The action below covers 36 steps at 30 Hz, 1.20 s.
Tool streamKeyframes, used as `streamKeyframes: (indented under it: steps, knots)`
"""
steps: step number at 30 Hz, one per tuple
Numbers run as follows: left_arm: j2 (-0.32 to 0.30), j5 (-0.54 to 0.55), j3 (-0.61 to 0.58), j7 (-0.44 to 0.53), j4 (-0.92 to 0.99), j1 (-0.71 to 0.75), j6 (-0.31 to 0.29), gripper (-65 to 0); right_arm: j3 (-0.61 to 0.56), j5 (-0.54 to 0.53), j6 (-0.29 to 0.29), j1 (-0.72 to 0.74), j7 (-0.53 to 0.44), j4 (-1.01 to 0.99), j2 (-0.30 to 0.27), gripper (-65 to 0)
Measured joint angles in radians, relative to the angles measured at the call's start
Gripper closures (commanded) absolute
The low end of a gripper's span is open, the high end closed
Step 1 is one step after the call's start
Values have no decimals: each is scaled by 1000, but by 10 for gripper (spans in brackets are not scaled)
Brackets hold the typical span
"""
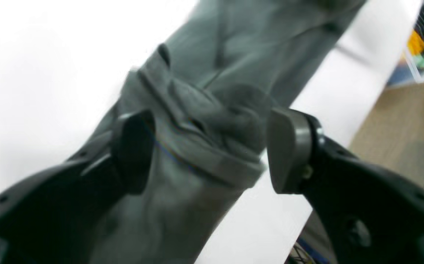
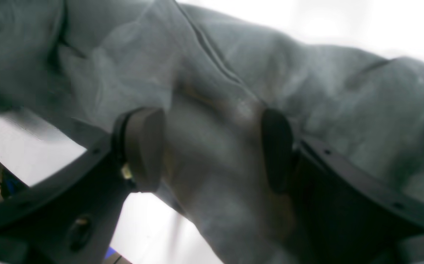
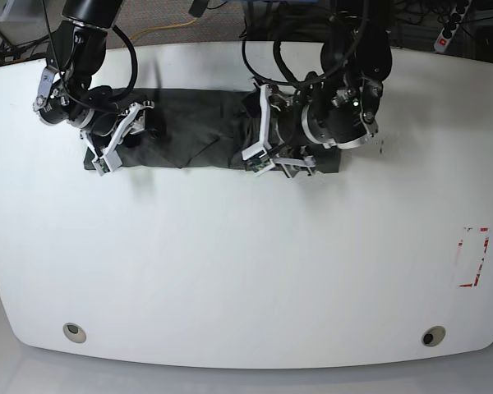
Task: Fold the T-shirt properly
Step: 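Move the left gripper to the strip middle and fold its end inward, then grasp the strip end with the right gripper and fold it toward the left gripper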
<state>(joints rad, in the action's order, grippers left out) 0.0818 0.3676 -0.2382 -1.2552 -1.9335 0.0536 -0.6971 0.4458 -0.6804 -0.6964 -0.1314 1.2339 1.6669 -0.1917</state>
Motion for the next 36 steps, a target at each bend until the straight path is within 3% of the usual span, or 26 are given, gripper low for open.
streamKeyframes:
  steps: [5,9,12,15,19,21,25,29,36]
  knots:
    - [8,6,-84,6,-52,-37,0,-446,0,0,0,3,0,0,-1,-401]
    - [8,13,5,-12,-55,-50,0,-446,3,-2,0,14,0,0,0,-407]
    - [-56,-5,99,-13,-55,-48,0,-444,6,-63,0,23,3,0,-8,-409]
    - [-137,-6,167,-12,-55,5,0,-444,46,-191,0,38,5,0,-8,-411]
    - [-186,-3,259,-14,-53,70,0,-435,154,-267,0,50,28,0,-17,-411]
    - [-187,2,306,-8,-53,90,0,-392,202,-274,0,58,52,-14,-19,-412]
    - [-186,-2,384,-10,-52,132,0,-333,286,-289,0,79,87,-114,-52,-485]
    - [-189,-8,388,-11,-21,127,0,-326,382,-271,6,79,84,-227,-101,-596]
    - [-180,-2,384,26,80,127,0,-326,397,-270,4,81,75,-383,-172,-606]
